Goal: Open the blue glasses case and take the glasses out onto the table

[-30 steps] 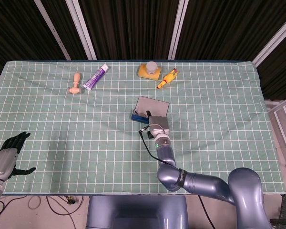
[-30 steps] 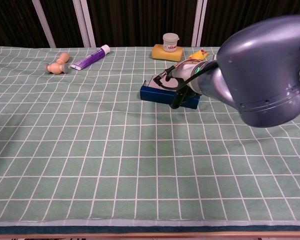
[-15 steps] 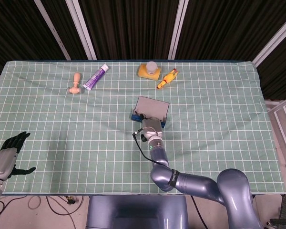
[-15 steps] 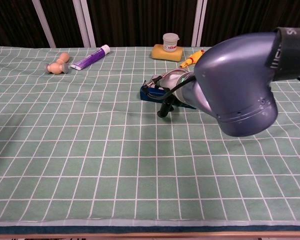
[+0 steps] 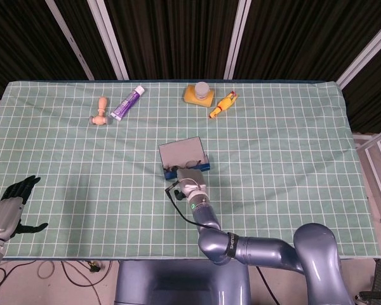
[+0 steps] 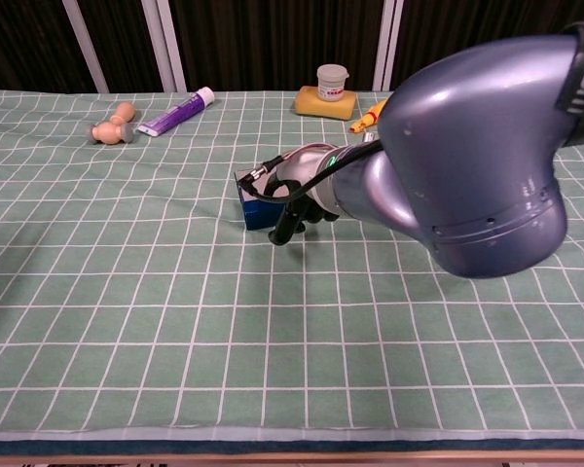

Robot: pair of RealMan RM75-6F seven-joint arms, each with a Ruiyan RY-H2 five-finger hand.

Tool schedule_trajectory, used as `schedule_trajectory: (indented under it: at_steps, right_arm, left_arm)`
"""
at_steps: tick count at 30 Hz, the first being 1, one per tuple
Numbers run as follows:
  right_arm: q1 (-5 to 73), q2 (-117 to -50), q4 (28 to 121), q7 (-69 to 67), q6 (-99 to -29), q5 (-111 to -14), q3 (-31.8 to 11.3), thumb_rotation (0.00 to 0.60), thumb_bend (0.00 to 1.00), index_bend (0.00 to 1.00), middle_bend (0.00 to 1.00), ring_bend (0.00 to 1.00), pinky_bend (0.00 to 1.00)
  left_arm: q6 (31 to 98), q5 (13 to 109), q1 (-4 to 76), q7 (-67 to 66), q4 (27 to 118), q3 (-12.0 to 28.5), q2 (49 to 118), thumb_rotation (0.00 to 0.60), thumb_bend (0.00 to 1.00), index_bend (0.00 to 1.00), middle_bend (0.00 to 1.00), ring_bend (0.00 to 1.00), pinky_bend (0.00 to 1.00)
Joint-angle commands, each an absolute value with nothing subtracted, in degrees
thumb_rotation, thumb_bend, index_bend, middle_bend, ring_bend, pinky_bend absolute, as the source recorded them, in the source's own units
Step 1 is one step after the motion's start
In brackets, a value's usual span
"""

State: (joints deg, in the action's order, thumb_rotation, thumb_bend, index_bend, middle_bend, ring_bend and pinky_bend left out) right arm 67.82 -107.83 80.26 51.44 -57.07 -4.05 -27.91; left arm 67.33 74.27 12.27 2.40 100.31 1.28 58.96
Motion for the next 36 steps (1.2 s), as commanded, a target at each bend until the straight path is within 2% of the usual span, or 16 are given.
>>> schedule_trajectory:
  at_steps: [1, 21, 28, 36]
  right_arm:
    - [67.6, -106.2, 83.6, 51.5, -57.8, -2.8, -27.2, 0.6, 0.5, 0.19, 0.84, 0.97, 1.0]
    - [65.8, -95.3, 102.0, 53.5, -62.2, 5.4, -20.7, 0.6, 0.5, 0.22, 0.84, 0.97, 1.0]
    - [64.3, -90.6, 108.9, 52.9, -67.3, 3.7, -17.5, 0.6, 0.5, 0.23, 0.84, 0.97, 1.0]
    - [63.3, -88.6, 109.9, 51.7, -69.5, 2.8, -16.1, 0.6, 0.5, 0.23, 0.84, 0.97, 1.0]
  left_arm:
    - [67.3, 74.3, 12.3, 2.4, 100.3, 1.3, 59.0, 0.6, 0.0, 0.0, 0.0, 0.0, 0.0]
    - [67.8, 74.5, 12.1, 1.7, 100.5, 1.1, 59.2, 0.6, 0.0, 0.0, 0.0, 0.0, 0.0]
    - [68.2, 75.0, 11.9, 2.3, 100.7, 1.1, 59.2, 0.6, 0.0, 0.0, 0.0, 0.0, 0.0]
    - [68.4, 75.1, 11.8, 2.4, 100.7, 1.0, 59.2, 0.6, 0.0, 0.0, 0.0, 0.0, 0.0]
